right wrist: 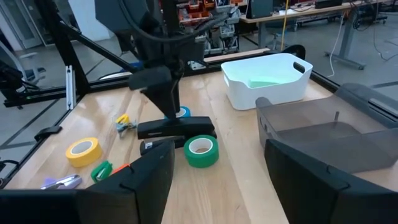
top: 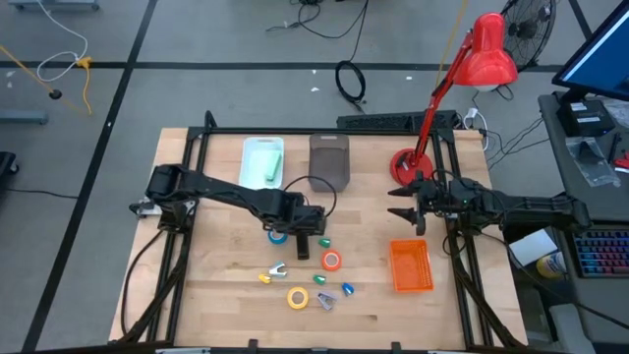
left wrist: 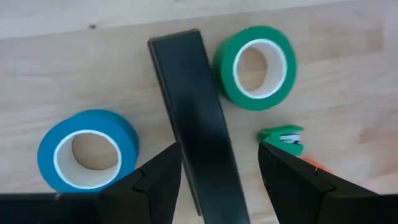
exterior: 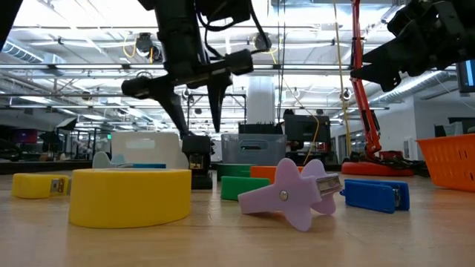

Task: Pick and place Stapler, Stapler remover, tape
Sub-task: Put the black stapler into the white bin

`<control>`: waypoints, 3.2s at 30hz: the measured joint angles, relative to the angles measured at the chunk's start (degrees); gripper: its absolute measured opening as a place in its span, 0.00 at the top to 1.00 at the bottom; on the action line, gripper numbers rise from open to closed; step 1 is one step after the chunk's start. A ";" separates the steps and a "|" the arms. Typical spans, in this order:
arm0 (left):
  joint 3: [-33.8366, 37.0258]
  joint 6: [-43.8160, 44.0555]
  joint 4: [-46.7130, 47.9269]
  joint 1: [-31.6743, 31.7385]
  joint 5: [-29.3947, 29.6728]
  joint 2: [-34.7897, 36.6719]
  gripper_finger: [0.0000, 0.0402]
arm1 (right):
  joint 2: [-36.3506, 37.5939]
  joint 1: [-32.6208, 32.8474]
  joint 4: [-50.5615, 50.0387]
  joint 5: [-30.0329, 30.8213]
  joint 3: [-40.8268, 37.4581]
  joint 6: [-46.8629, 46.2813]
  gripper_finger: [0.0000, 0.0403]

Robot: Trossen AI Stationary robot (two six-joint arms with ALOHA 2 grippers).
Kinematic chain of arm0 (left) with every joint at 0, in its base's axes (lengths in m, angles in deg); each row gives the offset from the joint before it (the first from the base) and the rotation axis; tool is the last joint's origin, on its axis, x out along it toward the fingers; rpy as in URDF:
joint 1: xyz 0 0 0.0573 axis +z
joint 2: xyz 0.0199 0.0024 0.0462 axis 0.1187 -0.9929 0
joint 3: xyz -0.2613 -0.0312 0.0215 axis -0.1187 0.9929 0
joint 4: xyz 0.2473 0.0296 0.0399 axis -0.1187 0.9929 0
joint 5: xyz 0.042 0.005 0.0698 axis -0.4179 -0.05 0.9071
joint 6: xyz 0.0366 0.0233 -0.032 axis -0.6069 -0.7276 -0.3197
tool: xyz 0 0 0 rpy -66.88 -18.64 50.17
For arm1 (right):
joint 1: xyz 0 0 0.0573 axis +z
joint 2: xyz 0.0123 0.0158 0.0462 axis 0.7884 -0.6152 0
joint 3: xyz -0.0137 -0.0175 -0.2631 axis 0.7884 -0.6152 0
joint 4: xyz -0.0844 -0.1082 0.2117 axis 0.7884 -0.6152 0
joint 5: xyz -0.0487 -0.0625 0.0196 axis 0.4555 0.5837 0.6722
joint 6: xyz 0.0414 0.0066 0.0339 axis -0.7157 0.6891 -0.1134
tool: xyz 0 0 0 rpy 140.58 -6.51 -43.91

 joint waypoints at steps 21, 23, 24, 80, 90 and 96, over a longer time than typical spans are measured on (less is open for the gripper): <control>-0.09 0.87 -0.63 1.23 0.21 -1.62 0.47 | -0.03 0.00 -0.02 0.02 0.00 0.01 0.40; -0.07 1.49 -0.13 1.27 0.22 -1.68 0.47 | -0.04 0.00 -0.02 0.00 0.00 0.01 0.40; -0.07 1.60 0.24 1.27 0.30 -1.66 0.47 | -0.04 0.00 -0.02 0.04 0.00 0.01 0.40; -0.04 0.26 1.62 1.62 -3.22 -5.35 0.61 | -0.04 0.00 0.22 0.26 0.04 0.01 0.40; -0.05 0.12 1.79 1.42 -1.37 -5.14 0.66 | -0.04 0.00 0.22 0.24 0.04 0.01 0.40; -1.05 0.09 3.87 1.07 3.74 -0.66 0.66 | -0.02 0.00 0.22 0.24 0.07 0.13 0.40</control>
